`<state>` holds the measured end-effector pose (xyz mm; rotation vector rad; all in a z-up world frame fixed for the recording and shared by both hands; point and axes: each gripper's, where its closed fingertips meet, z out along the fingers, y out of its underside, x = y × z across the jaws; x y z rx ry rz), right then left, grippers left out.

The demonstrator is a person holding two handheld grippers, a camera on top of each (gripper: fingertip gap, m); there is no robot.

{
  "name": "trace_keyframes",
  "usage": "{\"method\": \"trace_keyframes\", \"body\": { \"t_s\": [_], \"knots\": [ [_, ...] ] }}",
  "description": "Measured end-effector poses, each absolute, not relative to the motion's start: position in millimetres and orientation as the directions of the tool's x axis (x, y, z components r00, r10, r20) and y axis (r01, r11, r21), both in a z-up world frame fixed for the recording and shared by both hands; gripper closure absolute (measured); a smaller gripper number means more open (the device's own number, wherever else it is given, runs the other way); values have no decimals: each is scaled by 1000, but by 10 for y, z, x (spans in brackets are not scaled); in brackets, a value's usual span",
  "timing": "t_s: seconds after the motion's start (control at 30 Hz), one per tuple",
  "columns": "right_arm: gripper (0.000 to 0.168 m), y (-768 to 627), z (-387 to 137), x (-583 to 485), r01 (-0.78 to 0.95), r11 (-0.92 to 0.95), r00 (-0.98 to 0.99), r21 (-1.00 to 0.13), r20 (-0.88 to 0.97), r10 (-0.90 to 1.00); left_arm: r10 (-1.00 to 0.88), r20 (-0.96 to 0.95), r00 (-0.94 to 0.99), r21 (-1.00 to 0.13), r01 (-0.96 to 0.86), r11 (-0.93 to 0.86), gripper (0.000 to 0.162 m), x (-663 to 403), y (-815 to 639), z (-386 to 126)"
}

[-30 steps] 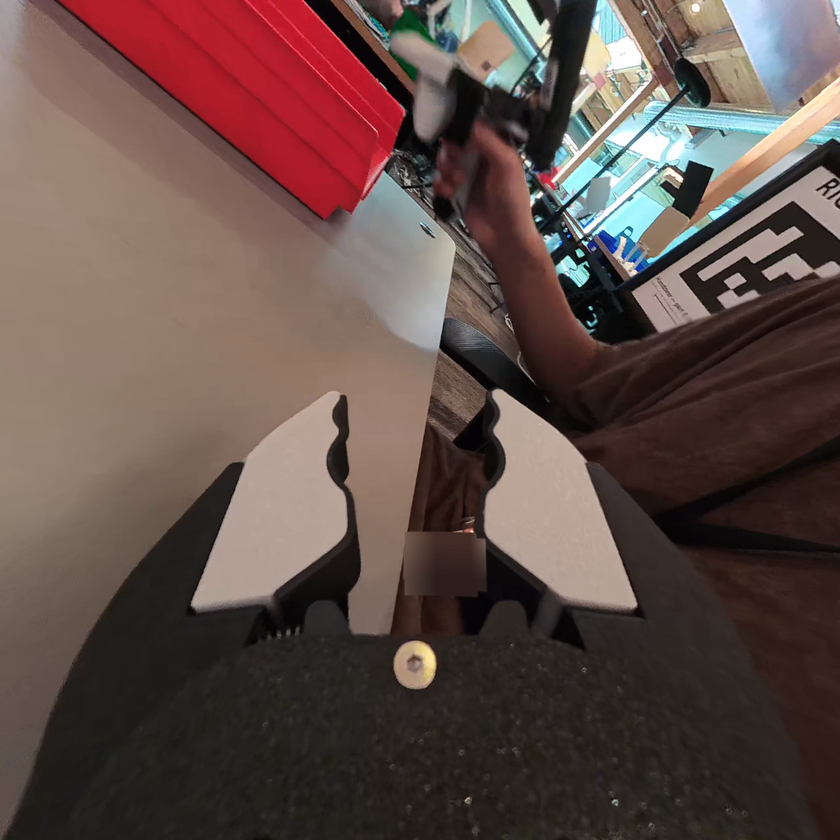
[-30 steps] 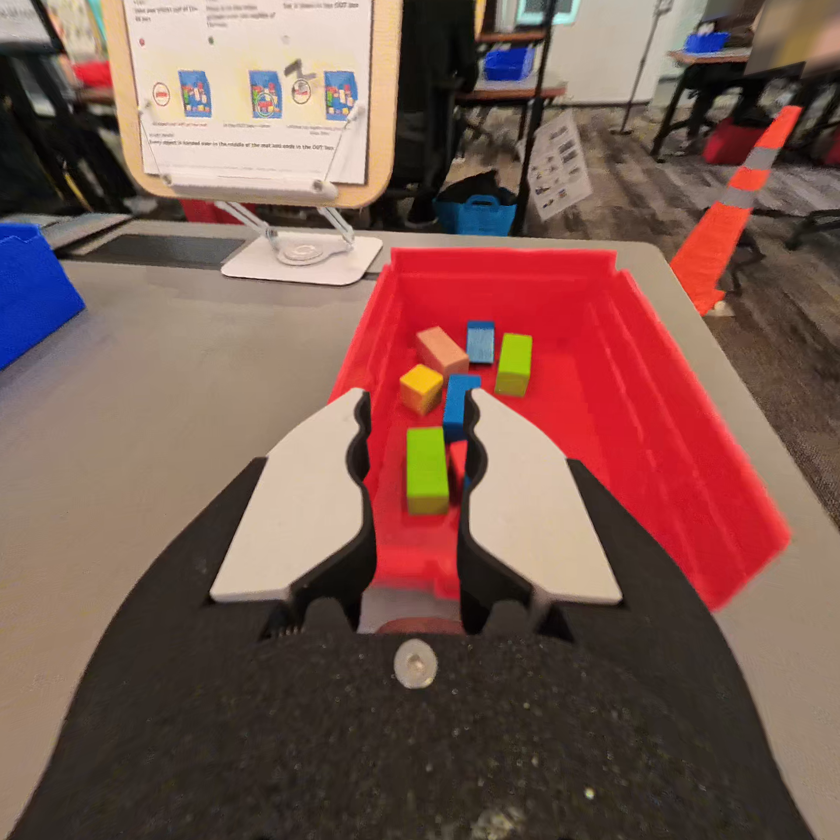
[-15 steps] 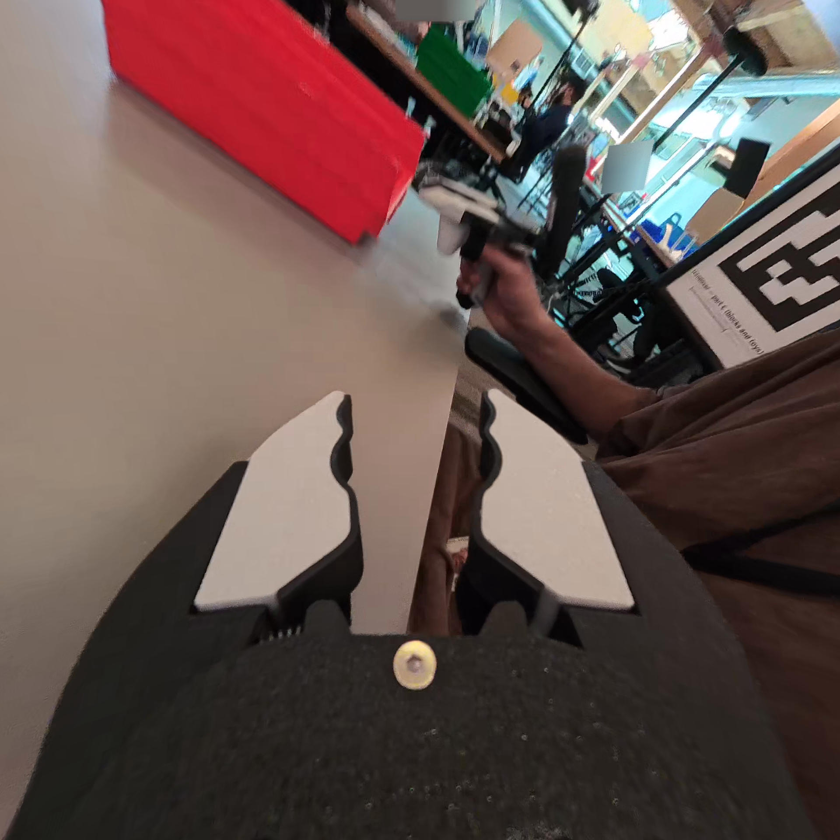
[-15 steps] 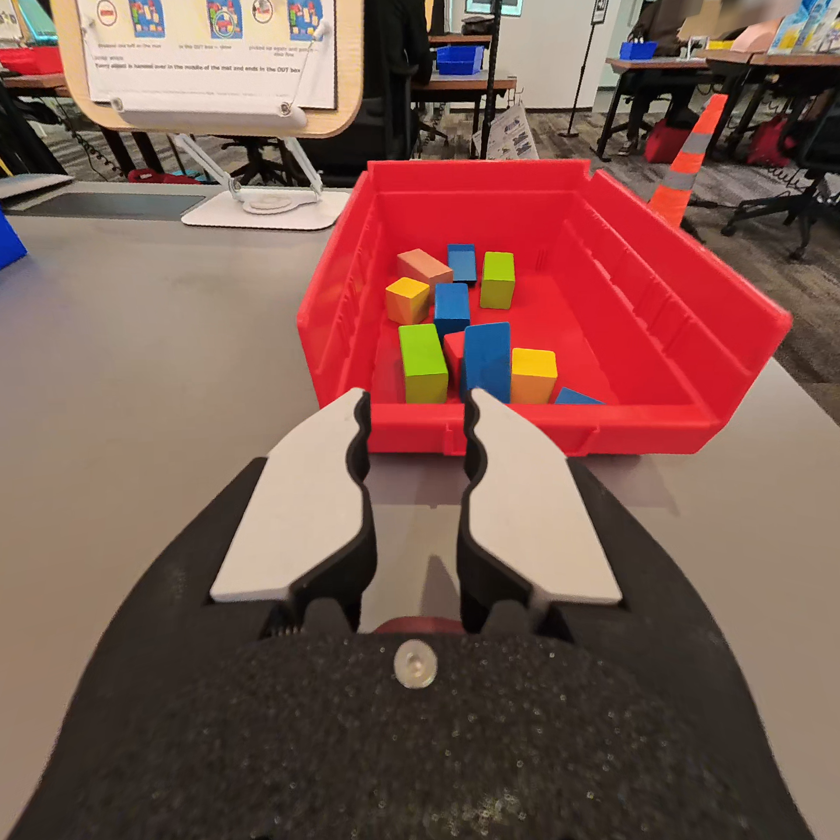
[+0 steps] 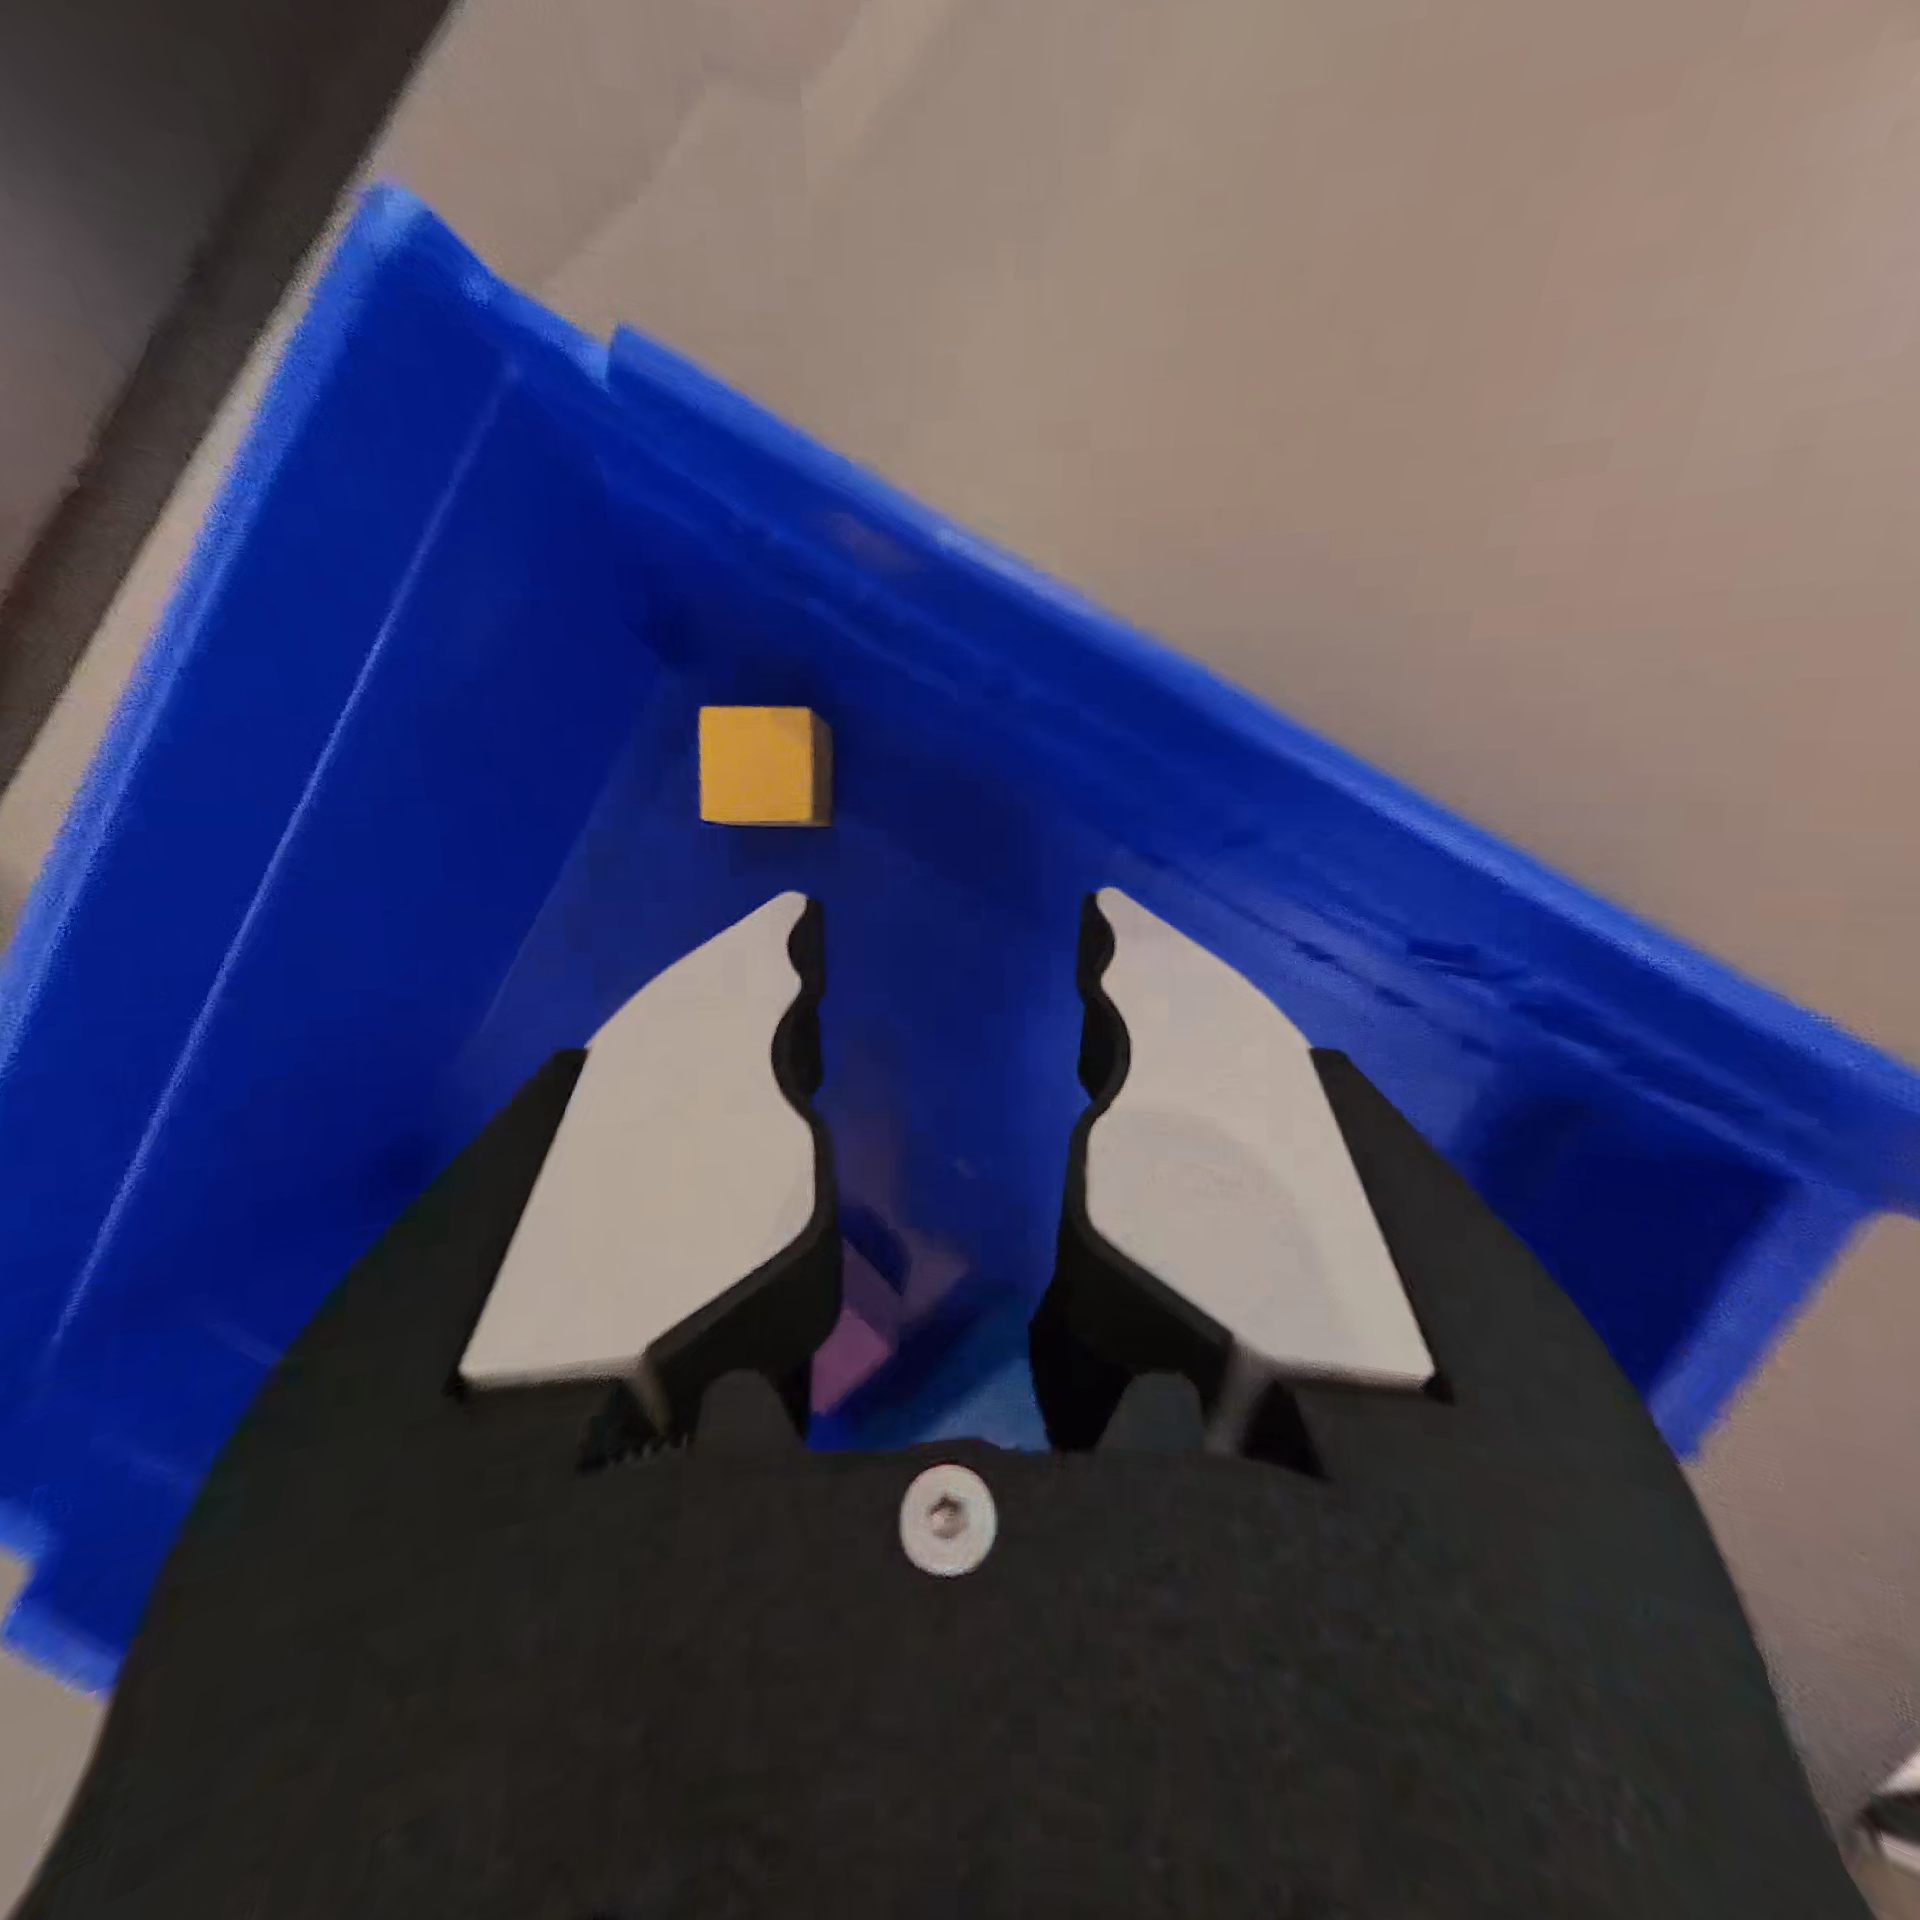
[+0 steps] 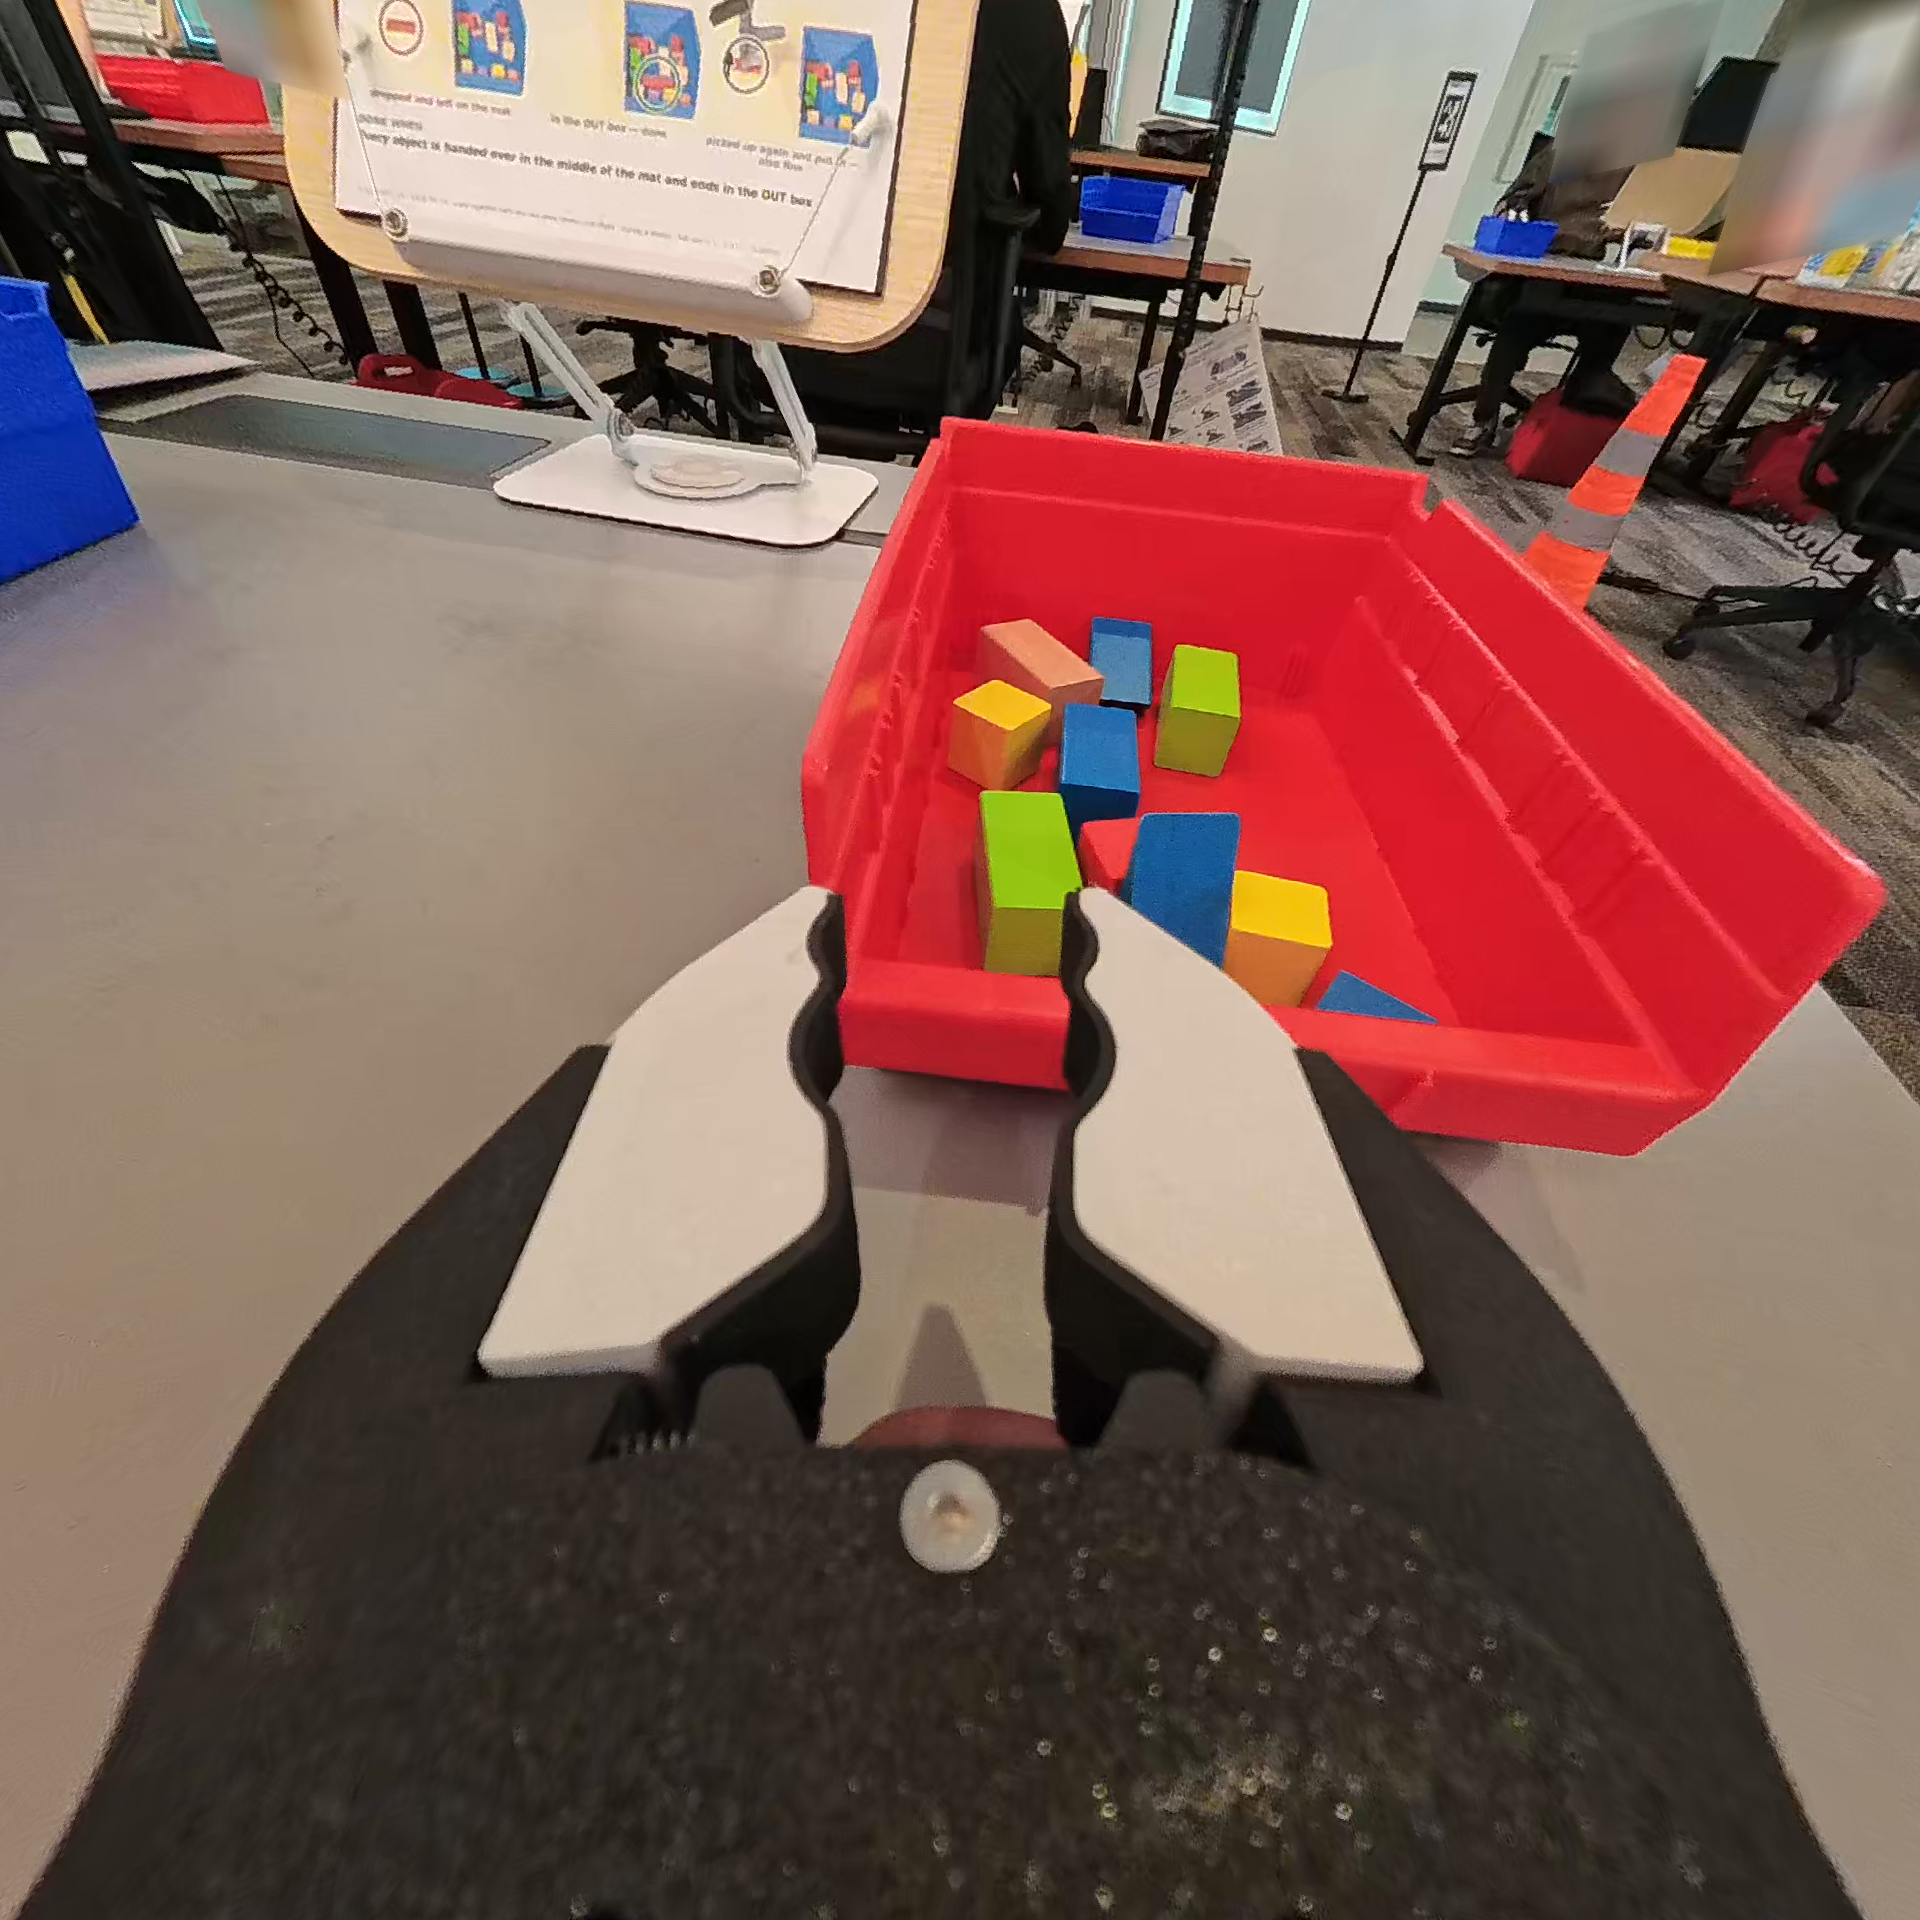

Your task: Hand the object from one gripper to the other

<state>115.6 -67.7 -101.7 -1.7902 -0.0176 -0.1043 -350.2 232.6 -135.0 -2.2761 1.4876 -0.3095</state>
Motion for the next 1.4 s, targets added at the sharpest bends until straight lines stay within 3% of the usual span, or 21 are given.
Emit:
{"method": "trace_keyframes", "body": {
  "t_s": [0.2, 0.3, 0.33, 0.4, 0.5, 0.6, 0.7, 0.77, 0.83, 0.97, 1.1, 1.27, 1.4],
  "knots": [
    [129, -674, -1067, 1149, 84, -235, 995, -968, 95, -36, -905, 46, 423, -368, -835, -409, 112, -3410, 2731, -1674],
    [129, -656, -1121, 1138, 82, -255, 995, -964, 91, -26, -912, -9, 409, -305, -870, -387, 106, -3399, 2811, -1809],
    [129, -652, -1138, 1130, 81, -261, 996, -962, 90, -21, -917, -14, 400, -290, -879, -379, 109, -3389, 2806, -1842],
    [129, -645, -1159, 1114, 83, -272, 996, -959, 90, -12, -922, -17, 386, -269, -890, -368, 134, -3393, 2774, -1871],
    [129, -652, -1151, 1101, 89, -270, 995, -959, 94, -8, -911, -34, 411, -269, -881, -388, 134, -3484, 2759, -1791],
    [129, -671, -1094, 1075, 94, -250, 995, -964, 96, 4, -890, -9, 457, -337, -839, -427, 134, -3581, 2667, -1552],
    [129, -695, -1008, 1009, 111, -219, 994, -969, 107, 33, -862, 104, 496, -477, -736, -481, 134, -3609, 2444, -1163],
    [130, -700, -936, 900, 136, -186, 989, -973, 122, 81, -825, 267, 498, -610, -576, -545, 134, -3514, 2227, -801],
    [130, -680, -832, 692, 153, -125, 978, -980, 132, 161, -754, 536, 379, -687, -324, -651, 135, -3305, 1887, -338],
    [129, -501, -595, 42, 179, 14, 896, -984, 169, 411, -584, 809, 65, -581, -54, -812, 135, -2874, 1219, 147],
    [129, -235, -383, -693, 204, 79, 744, -976, 207, 635, -392, 918, -62, -389, 59, -919, 135, -2256, 772, 66],
    [127, -28, -99, -1417, 205, 158, 519, -966, 244, 819, -263, 956, -133, -268, -18, -963, 135, -1616, 288, -106],
    [124, 113, -106, -1539, 252, 176, 494, -951, 283, 822, -215, 961, -176, -223, -28, -974, 135, -1502, 226, -145]
  ]
}}
